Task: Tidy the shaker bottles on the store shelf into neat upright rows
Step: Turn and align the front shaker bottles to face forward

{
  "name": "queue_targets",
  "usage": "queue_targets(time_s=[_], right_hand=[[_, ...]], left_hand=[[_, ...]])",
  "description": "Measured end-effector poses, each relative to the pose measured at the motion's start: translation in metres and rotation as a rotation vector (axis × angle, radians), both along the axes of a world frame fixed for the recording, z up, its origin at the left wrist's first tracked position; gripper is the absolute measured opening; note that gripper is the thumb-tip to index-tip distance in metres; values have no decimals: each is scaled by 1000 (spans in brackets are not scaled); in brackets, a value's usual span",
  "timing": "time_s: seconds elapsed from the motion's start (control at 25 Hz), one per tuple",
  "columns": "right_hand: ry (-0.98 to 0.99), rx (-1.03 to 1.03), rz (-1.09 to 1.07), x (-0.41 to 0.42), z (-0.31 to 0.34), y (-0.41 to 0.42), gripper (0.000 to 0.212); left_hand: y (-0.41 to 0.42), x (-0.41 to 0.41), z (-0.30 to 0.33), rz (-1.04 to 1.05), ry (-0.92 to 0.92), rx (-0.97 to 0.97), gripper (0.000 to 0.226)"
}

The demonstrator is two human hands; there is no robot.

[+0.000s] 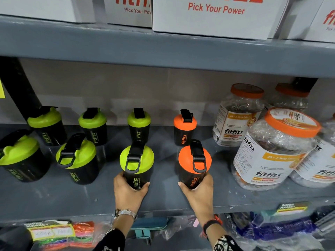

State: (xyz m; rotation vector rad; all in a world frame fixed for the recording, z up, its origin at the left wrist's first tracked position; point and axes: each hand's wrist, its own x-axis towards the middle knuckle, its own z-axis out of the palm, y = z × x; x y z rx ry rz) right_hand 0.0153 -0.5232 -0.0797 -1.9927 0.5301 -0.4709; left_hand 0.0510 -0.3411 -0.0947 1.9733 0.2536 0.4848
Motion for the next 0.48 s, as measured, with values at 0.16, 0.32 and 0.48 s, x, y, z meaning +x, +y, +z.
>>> queue_targets(time_s=[0.16,0.32,0.48], right_hand=[[1,-11,-20,-4,-2,3,69],[-8,-10,-34,-6,-2,5,68],[-16,-5,-39,-8,-2,6,67]], left_hand=[[3,-8,3,8,0,18,68],[7,-11,4,-2,-10,14,68],[8,-12,4,-19,-1,-5,69]])
